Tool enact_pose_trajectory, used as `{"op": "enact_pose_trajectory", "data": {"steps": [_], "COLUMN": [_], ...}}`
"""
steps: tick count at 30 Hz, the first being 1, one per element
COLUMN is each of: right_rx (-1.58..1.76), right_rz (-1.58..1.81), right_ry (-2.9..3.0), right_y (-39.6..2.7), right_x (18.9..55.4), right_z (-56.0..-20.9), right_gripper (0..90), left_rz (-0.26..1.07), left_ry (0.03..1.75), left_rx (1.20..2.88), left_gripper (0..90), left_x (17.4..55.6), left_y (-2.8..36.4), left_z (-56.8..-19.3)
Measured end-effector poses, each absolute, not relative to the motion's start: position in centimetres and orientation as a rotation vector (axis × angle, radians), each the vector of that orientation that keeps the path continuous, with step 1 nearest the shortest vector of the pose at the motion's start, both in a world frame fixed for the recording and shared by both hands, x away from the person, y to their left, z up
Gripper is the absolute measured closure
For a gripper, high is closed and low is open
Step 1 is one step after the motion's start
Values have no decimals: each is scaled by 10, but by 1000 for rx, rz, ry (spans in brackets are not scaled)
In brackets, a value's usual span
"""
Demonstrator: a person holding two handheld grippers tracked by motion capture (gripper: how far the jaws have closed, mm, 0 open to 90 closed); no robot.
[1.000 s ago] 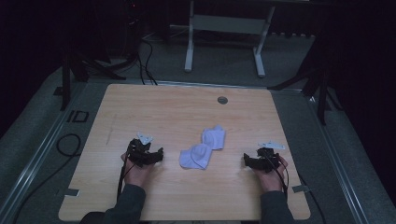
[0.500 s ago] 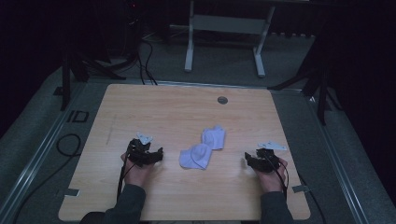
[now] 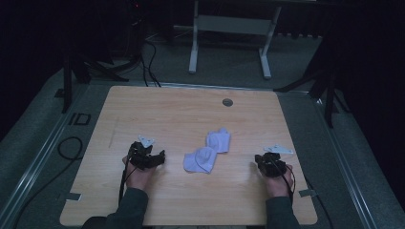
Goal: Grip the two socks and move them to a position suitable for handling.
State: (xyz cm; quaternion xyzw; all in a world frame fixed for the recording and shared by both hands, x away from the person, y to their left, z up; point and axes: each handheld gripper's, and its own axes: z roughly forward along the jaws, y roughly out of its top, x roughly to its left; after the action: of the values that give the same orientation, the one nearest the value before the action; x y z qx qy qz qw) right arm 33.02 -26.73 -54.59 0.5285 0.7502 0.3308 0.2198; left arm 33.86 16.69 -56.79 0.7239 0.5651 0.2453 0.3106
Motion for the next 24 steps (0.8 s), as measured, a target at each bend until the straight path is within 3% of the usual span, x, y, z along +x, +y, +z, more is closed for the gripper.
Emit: {"op": "enact_pose_trajectory", "data": {"steps": [14, 24], "right_rx": [1372, 1240], "right_rz": [954, 937], "right_ry": [2153, 2279], "right_y": [-247, -209], "right_x": [323, 317], "right_z": [-538, -541], "right_gripper": [900, 900], "left_rz": [653, 659], "left_ry": [1501, 1510], "left_rx": [1904, 1900], "left_gripper": [268, 283], "left_x": [337, 335], "left_y": [166, 166], "left_z": [-568, -568]}}
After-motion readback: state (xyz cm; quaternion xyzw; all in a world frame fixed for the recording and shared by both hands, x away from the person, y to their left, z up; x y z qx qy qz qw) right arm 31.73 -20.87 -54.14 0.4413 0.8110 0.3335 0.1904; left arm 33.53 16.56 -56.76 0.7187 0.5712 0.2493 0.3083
